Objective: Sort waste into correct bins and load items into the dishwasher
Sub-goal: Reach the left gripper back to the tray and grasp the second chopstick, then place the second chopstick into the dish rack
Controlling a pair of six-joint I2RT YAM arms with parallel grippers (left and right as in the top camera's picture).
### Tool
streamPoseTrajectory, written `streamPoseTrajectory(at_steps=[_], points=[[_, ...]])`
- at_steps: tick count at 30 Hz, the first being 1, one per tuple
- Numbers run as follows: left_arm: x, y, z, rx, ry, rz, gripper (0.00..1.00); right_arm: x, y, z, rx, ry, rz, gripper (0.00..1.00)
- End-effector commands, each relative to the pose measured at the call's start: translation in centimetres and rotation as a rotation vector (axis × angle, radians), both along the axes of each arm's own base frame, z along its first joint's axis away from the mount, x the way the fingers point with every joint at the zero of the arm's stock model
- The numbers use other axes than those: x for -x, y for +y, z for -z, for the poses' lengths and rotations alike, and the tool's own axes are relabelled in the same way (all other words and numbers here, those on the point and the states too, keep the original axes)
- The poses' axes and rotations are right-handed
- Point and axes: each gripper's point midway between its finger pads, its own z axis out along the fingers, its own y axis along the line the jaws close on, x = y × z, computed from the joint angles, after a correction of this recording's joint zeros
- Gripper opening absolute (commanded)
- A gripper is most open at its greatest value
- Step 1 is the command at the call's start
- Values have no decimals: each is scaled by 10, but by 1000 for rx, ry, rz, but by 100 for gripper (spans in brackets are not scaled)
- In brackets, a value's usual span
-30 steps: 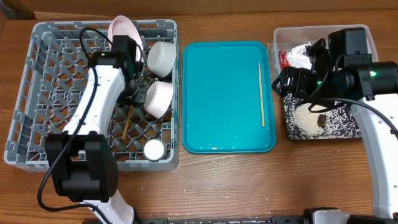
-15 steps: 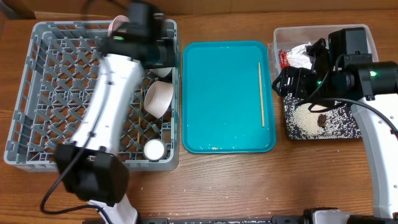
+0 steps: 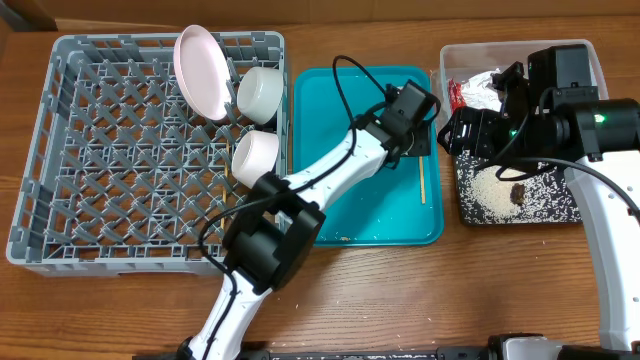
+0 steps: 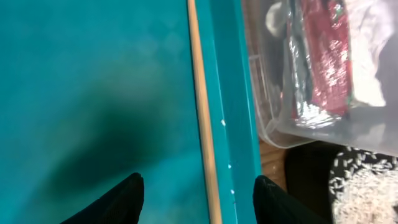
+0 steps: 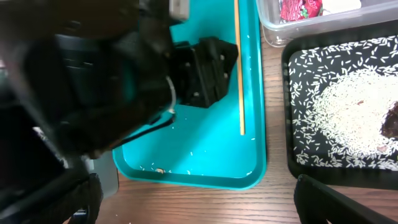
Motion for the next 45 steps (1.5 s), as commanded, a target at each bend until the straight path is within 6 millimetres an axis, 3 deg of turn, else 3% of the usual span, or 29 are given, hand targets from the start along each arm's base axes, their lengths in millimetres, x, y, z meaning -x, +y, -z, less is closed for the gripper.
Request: streamPoseTrajectory(at_steps=[1,9,13,18,21,25,28,32,37,43,45], points=[[5,-7,22,-53,-15,-33,59,-1,-3,-1,7,-6,6,100],[13,-17,48,-173,-99,14,52,-1,-3,-1,7,-6,6,100],[11,-10,58,-199,-94,-5,35,-1,-3,-1,7,-6,6,100],[8,7,67,-284,-108,-36,26,-1,-3,-1,7,-6,6,100],[11,10,83,-307,-87,-32,4,-1,-3,-1,7,-6,6,100],[9,17,78,-327,-90,-46,4,-1,-3,-1,7,-6,6,100],[-1,35,46,-360,-100,-85,4,-1,-3,-1,7,-6,6,100],[-12,64,-30,-353,-68,16,4,-1,-3,-1,7,-6,6,100],[-6,104,-81,-304,31,129,4,-1,-3,-1,7,-6,6,100],[7,185,-173,-235,82,67,4,-1,-3,-1,7,-6,6,100],[22,230,-205,-293,70,11,4,-1,-3,-1,7,-6,6,100]])
